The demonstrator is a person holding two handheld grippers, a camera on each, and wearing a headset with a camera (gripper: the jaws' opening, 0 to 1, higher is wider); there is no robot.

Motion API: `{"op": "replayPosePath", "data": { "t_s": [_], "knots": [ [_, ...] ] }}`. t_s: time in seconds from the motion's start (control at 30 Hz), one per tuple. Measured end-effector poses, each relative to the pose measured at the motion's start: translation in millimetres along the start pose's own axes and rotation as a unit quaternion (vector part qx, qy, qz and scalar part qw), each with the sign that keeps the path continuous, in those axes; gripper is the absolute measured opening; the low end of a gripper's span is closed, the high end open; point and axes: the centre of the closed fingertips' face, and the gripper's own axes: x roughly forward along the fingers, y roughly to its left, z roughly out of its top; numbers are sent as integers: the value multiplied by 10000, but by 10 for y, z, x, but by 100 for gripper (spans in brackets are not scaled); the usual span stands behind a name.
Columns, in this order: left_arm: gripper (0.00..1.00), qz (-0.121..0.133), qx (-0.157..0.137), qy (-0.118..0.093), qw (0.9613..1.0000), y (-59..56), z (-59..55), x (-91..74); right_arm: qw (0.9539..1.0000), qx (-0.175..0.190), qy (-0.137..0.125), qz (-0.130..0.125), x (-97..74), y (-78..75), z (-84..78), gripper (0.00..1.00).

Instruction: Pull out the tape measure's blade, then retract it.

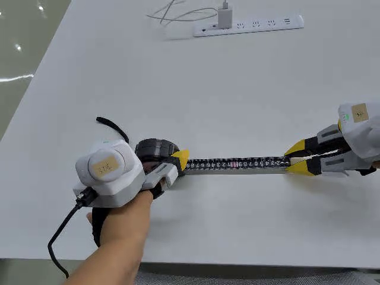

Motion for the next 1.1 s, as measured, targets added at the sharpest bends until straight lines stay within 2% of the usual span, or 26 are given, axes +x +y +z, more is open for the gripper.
{"op": "replayPosePath", "data": {
  "t_s": [0.33,1.1],
  "knots": [
    [58,0,-19,-2,10000,-11,2,-3,10000,-24,-24,29,44,8,46,7],
    [58,7,-56,-6,10000,-3,9,0,9998,-131,-97,112,271,17,265,7]
  ]
}}
